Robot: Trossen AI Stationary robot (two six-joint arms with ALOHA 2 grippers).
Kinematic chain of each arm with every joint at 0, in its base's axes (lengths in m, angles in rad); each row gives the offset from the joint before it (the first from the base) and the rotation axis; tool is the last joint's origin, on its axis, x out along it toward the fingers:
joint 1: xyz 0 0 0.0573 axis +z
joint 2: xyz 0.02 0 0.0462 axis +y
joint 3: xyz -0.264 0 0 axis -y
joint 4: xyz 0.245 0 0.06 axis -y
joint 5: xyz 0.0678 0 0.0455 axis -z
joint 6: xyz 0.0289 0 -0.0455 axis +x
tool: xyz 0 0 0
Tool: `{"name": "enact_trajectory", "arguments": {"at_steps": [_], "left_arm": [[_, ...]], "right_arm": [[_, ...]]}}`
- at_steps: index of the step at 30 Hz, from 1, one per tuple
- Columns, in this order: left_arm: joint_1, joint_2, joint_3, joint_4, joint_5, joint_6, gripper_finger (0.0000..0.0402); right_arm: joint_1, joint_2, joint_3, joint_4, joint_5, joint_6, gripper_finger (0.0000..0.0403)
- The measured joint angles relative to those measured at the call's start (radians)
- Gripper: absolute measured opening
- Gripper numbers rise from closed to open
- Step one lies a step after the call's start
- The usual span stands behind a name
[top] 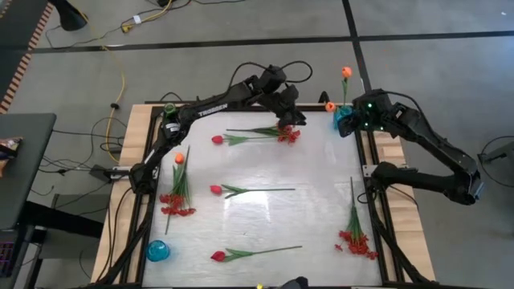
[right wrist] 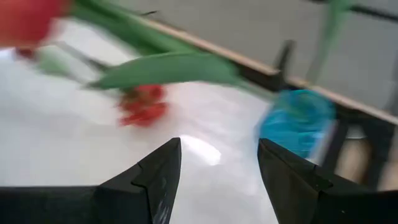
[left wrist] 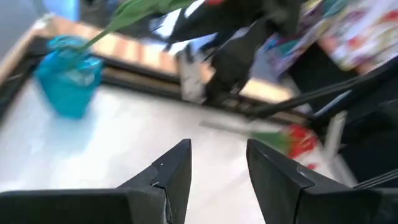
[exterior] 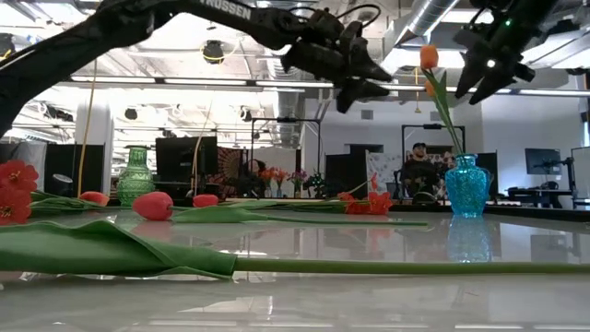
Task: Sort flowers into vase by color
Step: Put the orange tulip into the top blue vase
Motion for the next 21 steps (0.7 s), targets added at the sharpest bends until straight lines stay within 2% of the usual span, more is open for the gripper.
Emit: {"name": "enact_trajectory", "arguments": {"at_steps": [4, 7, 11, 14, 21], "left_arm": [[-0.016, -0.053, 0.000, -0.220, -0.119, 0.109, 0.0141], [-0.043, -0.094, 0.000, -0.440, -0.213, 0.170, 0.0141], [-0.111, -0.151, 0.000, -0.693, -0.355, 0.240, 0.0141], [-0.178, -0.196, 0.000, -0.805, -0.438, 0.239, 0.0141], [-0.305, -0.272, -0.043, -0.952, -0.578, 0.077, 0.0141]], "right_arm": [[0.009, 0.000, 0.002, -0.017, -0.176, 0.000, 0.0240], [0.057, -0.001, 0.002, -0.034, -0.251, -0.011, 0.0240], [0.177, -0.014, 0.002, -0.048, -0.260, 0.005, 0.0240], [0.273, -0.027, 0.002, -0.050, -0.248, 0.036, 0.0240], [0.498, -0.048, 0.002, -0.049, -0.166, 0.124, 0.0240]]}}
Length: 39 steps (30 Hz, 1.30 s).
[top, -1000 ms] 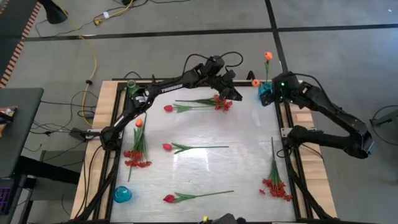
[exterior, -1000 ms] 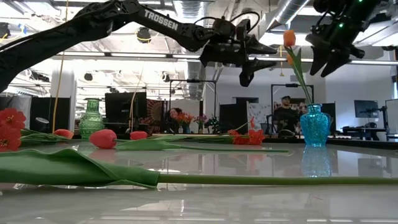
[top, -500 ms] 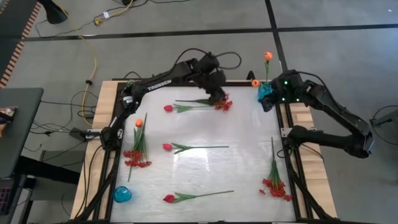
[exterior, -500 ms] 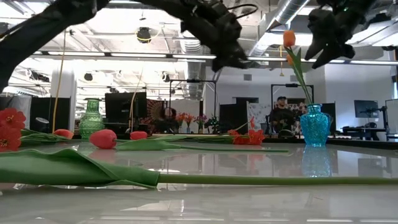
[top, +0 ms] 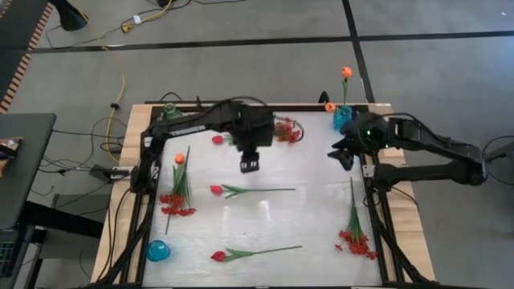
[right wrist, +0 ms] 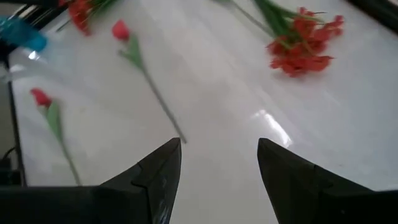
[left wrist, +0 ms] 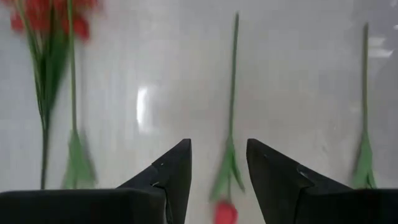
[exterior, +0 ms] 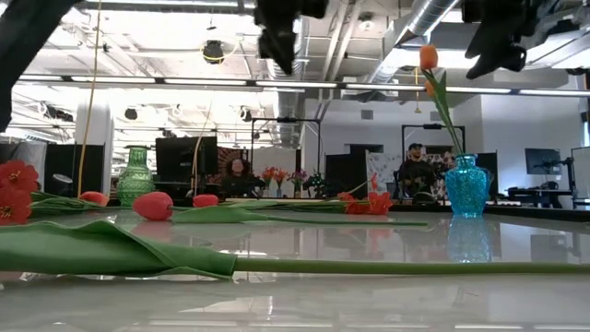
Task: Sort flowers into vase by color
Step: Put the orange tulip into the top blue vase
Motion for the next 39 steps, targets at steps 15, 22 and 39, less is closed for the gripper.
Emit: {"name": "enact_trajectory", "arguments": {"at_steps": [15, 22, 39], "left_arm": [[0.005, -0.682, -1.036, 0.335, -0.248, -0.705, 0.0141], [0.044, -0.878, -1.392, 0.350, -0.237, -1.019, 0.0141], [0.047, -0.926, -1.699, 0.486, -0.312, -1.049, 0.0141]], "right_arm": [[0.349, 0.024, -0.006, 0.165, 0.185, 0.105, 0.0240], [0.370, 0.094, -0.008, 0.292, 0.214, 0.100, 0.0240], [0.298, 0.282, -0.008, 0.395, 0.149, 0.236, 0.0240]]}}
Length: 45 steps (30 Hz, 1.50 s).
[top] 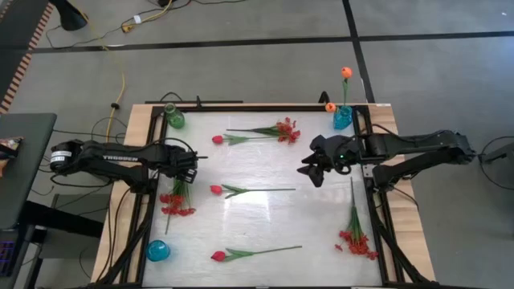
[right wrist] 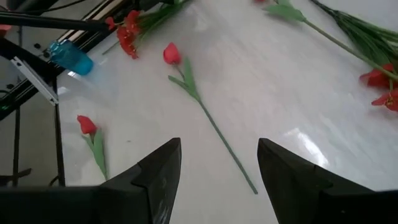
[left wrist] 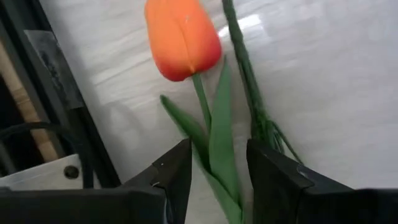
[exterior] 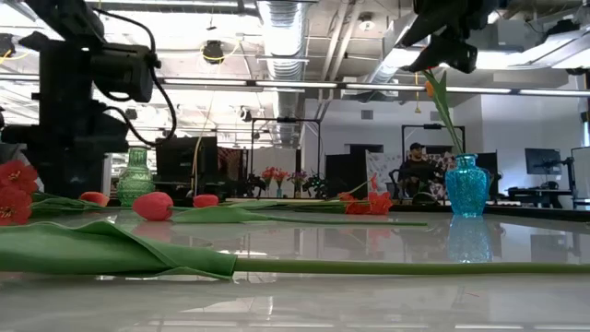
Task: Sort flowers into vase by color
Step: Put the orange tulip into the top blue vase
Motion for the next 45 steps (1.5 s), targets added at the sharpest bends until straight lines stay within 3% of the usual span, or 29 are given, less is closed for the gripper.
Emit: {"name": "enact_trajectory", "arguments": {"at_steps": [13, 24, 33, 39, 45], "left_arm": [[0.000, -0.002, -0.078, 0.095, -0.012, 0.019, 0.0135], [0.000, -0.011, -0.062, 0.108, -0.037, 0.069, 0.0007], [0.000, -0.053, 0.135, 0.093, -0.202, 0.186, 0.0003], [0.000, -0.061, 0.328, 0.100, -0.365, 0.349, 0.0004], [0.000, -0.061, 0.512, 0.117, -0.447, 0.515, 0.0004]], "right_arm": [[-0.006, 0.010, 0.000, 0.073, 0.000, 0.012, 0.0240], [-0.006, 0.010, 0.000, 0.068, 0.000, 0.012, 0.0240], [-0.006, 0.008, 0.000, 0.068, -0.002, 0.012, 0.0240], [-0.006, 0.008, 0.000, 0.068, -0.008, 0.012, 0.0240], [-0.006, 0.008, 0.000, 0.069, -0.008, 0.024, 0.0240]]}}
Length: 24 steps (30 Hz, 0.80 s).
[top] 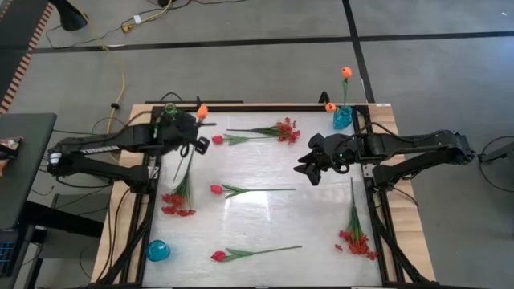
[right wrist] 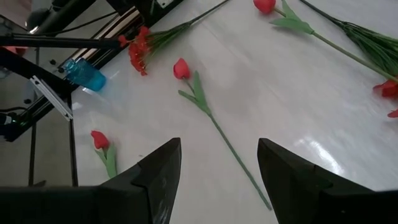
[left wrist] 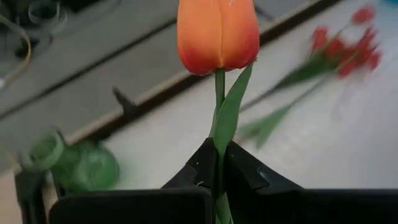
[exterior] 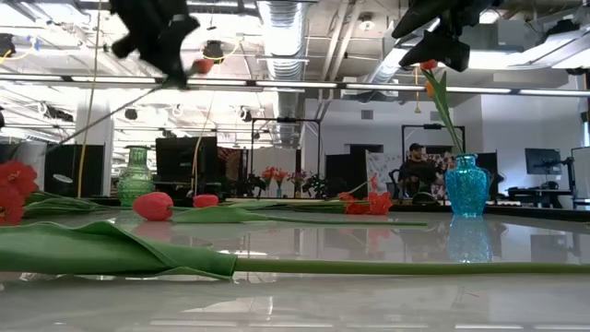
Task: Sort flowers into vase by color
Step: Put the orange tulip into the top blue vase
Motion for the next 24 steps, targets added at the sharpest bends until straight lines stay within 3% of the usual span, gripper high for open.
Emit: {"name": "enact_trajectory", "arguments": {"at_steps": [5, 9, 24], "left_arm": [[0.000, 0.000, 0.117, 0.040, -0.004, 0.081, 0.0004], [0.000, 0.000, 0.156, 0.152, 0.057, 0.122, 0.0004], [0.000, 0.160, 0.158, 0.765, 0.573, 0.117, 0.0004]], "right_arm": [[0.001, 0.000, 0.000, 0.031, -0.001, 0.006, 0.0240], [0.001, 0.000, 0.000, 0.125, -0.013, -0.008, 0.0240], [0.001, 0.096, 0.001, 0.756, -0.014, -0.352, 0.0240]]}}
